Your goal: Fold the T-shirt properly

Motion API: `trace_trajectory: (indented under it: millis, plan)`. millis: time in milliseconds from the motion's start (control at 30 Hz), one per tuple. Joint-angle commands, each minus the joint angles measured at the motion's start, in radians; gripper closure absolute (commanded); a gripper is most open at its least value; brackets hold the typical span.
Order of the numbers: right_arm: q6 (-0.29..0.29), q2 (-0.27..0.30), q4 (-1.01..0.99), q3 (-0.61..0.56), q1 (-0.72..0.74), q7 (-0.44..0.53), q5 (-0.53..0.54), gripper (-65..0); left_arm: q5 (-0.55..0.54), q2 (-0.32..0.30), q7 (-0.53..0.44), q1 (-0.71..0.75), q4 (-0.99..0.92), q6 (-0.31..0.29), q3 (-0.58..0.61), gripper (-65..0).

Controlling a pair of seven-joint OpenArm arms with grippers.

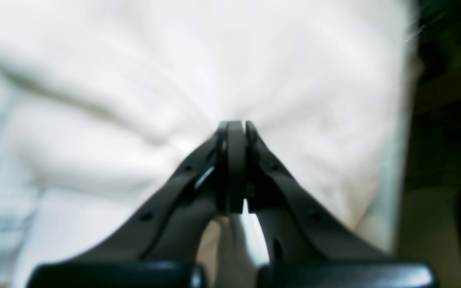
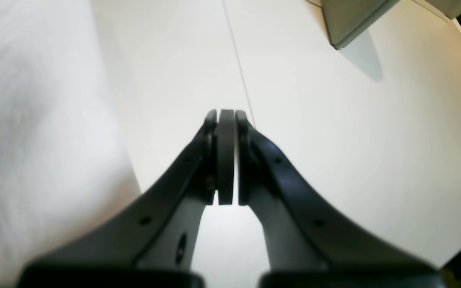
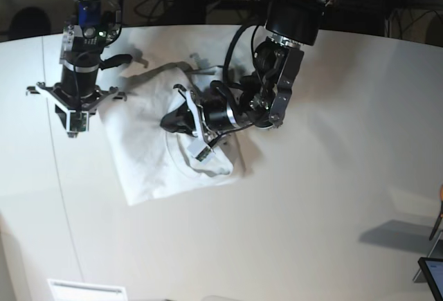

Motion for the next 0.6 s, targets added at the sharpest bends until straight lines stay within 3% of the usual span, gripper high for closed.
trace_trajectory:
  millis: [0,133,333,567]
  plan:
    - [-0.007,0.003,0.017,-0.002,0.0,0.039,-0.008,-0.3,0.021,0.013,-0.029,-0.017,0.014,0.016,-0.004,0.0]
    - [-0.007,0.002,0.017,-0.057,-0.013,0.046,-0.008,-0.3,0.124,0.013,-0.029,-0.017,0.012,0.036,-0.004,0.0]
    - [-0.007,0.002,0.017,-0.166,-0.025,0.045,-0.004,-0.3,0.165,0.01,-0.025,-0.026,-0.014,0.038,-0.002,0.0]
    - [-0.007,0.016,0.01,-0.168,-0.022,0.043,0.144,-0.3,0.219,0.007,-0.025,-0.024,-0.051,0.038,-0.002,0.0]
